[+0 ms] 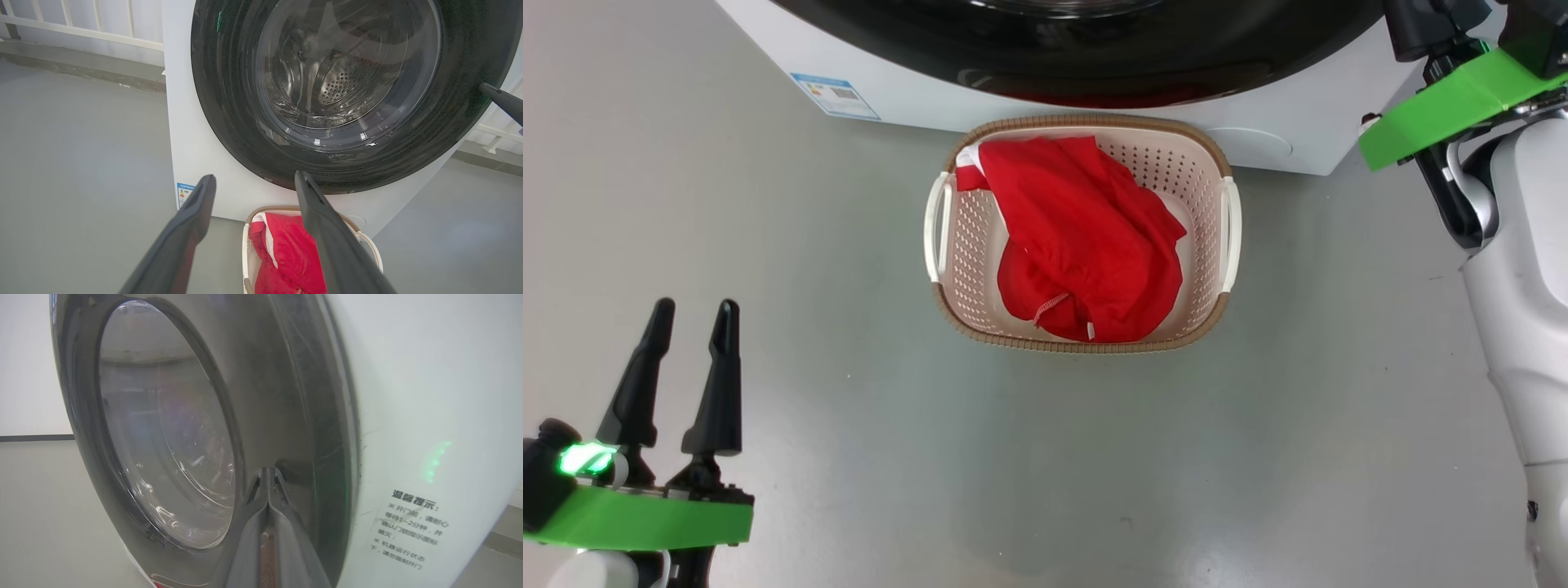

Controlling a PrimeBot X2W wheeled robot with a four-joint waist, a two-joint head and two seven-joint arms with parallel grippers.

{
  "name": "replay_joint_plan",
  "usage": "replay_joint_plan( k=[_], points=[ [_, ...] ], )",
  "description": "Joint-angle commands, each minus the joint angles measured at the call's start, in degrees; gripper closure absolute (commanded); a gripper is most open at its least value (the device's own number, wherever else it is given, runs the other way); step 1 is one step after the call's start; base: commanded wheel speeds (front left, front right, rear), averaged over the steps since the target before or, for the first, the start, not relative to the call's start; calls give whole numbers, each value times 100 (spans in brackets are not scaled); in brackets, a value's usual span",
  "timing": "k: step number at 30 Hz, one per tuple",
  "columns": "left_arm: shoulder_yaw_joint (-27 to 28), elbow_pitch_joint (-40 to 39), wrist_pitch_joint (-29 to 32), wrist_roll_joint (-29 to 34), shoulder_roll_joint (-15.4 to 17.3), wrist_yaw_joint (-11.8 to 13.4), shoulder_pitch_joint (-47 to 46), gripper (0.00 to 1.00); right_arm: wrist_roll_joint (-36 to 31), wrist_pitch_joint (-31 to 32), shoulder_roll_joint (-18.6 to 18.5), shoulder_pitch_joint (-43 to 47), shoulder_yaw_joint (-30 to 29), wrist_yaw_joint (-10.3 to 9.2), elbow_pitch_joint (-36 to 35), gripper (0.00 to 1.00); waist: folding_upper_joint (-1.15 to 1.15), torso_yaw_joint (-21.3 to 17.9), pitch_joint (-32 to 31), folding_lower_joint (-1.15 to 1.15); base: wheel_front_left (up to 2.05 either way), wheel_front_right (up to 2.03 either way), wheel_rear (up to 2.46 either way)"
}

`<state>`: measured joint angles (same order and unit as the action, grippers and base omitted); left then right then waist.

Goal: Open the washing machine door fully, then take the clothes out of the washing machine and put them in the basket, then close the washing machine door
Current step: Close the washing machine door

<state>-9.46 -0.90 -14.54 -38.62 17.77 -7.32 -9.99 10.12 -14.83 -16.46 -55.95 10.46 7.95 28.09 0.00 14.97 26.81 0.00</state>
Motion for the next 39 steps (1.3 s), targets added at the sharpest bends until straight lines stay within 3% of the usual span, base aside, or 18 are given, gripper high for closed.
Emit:
replay_joint_plan(
  k=[1, 18, 19, 20, 21, 39],
  points=[
    [242, -71, -46, -40, 185, -16, -143, 0, -82, -17, 22, -217, -158, -46, -26, 100, 0, 3, -23, 0, 0, 0, 0],
    [236, 34, -46, 28, 173, -16, -9, 0, -149, -17, 262, 335, -220, -46, -27, 100, 0, -111, -461, 0, 0, 0, 0],
    [243, 46, -46, 36, 175, -16, 13, 0, -117, -17, 270, 411, -198, -46, -74, 82, 0, -125, -510, 0, 0, 0, 0],
    [252, 53, -46, 46, 177, -16, 36, 0, -82, -17, 279, 492, -174, -46, -127, 34, 0, -141, -560, 0, 0, 0, 0],
    [258, 59, -46, 60, 179, -16, 59, 0, -46, -17, 284, 584, -146, -46, -176, 0, 0, -158, -619, 0, 0, 0, 0],
    [318, 131, -46, 411, 45, -16, 648, 0, 667, -17, 315, 2721, 58, -46, -1081, 0, 0, -740, -1926, 0, 0, 0, 0]
  ],
)
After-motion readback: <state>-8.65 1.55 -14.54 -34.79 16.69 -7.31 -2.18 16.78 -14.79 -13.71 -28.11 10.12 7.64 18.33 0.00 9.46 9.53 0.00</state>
